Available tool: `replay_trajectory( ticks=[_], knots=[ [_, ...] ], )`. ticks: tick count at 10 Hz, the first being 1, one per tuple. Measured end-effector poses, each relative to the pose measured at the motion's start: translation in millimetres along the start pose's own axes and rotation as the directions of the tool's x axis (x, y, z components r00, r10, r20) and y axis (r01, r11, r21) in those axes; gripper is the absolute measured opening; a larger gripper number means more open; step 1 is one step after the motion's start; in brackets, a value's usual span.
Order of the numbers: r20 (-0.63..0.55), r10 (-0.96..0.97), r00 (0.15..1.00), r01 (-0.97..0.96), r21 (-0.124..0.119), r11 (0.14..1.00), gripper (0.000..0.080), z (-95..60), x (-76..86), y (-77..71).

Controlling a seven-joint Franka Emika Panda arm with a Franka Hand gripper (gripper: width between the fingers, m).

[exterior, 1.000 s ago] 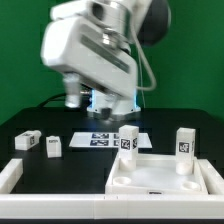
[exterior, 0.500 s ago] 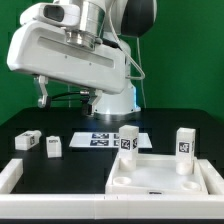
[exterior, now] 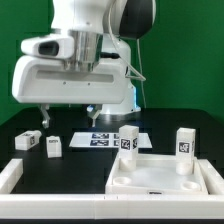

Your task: Assemble square table

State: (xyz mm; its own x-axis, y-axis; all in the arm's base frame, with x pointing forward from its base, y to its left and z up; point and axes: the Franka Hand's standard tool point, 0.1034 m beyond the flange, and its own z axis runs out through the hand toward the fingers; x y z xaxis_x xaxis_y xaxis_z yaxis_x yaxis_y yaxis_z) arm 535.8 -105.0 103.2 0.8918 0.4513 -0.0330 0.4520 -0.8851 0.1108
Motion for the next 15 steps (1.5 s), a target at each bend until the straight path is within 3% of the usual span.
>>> replay_trajectory(
  ticks=[1,2,3,5,6,7,8,9,10,13,15],
  knots=[
    [0.08,0.042,0.996,-0.045,0.043,0.998,0.0649,8.0,-15.6,-5.8],
    [0.078,0.043,0.996,-0.046,0.03,0.999,0.0649,12.6,-13.9,-6.0],
    [0.207,0.041,0.978,-0.055,0.063,0.996,0.0649,13.0,-20.7,-16.8],
    [0.303,0.016,0.953,-0.044,0.087,0.995,0.0649,14.5,-14.4,-20.8],
    [0.384,0.013,0.923,-0.062,0.114,0.992,0.0649,18.9,-24.7,-23.7],
    [0.464,0.034,0.885,-0.105,0.126,0.986,0.0649,28.3,-44.0,-17.7],
    [0.506,0.052,0.861,-0.134,0.127,0.983,0.0649,36.1,-60.5,-13.8],
    [0.61,0.083,0.788,-0.204,0.132,0.97,0.0649,41.0,-88.6,-18.3],
    [0.664,0.083,0.744,-0.23,0.137,0.964,0.0649,45.8,-98.9,-15.2],
    [0.684,0.067,0.727,-0.222,0.142,0.965,0.0649,48.6,-94.9,-15.7],
    [0.703,0.075,0.708,-0.237,0.135,0.962,0.0649,59.3,-104.8,-17.2]
  ],
)
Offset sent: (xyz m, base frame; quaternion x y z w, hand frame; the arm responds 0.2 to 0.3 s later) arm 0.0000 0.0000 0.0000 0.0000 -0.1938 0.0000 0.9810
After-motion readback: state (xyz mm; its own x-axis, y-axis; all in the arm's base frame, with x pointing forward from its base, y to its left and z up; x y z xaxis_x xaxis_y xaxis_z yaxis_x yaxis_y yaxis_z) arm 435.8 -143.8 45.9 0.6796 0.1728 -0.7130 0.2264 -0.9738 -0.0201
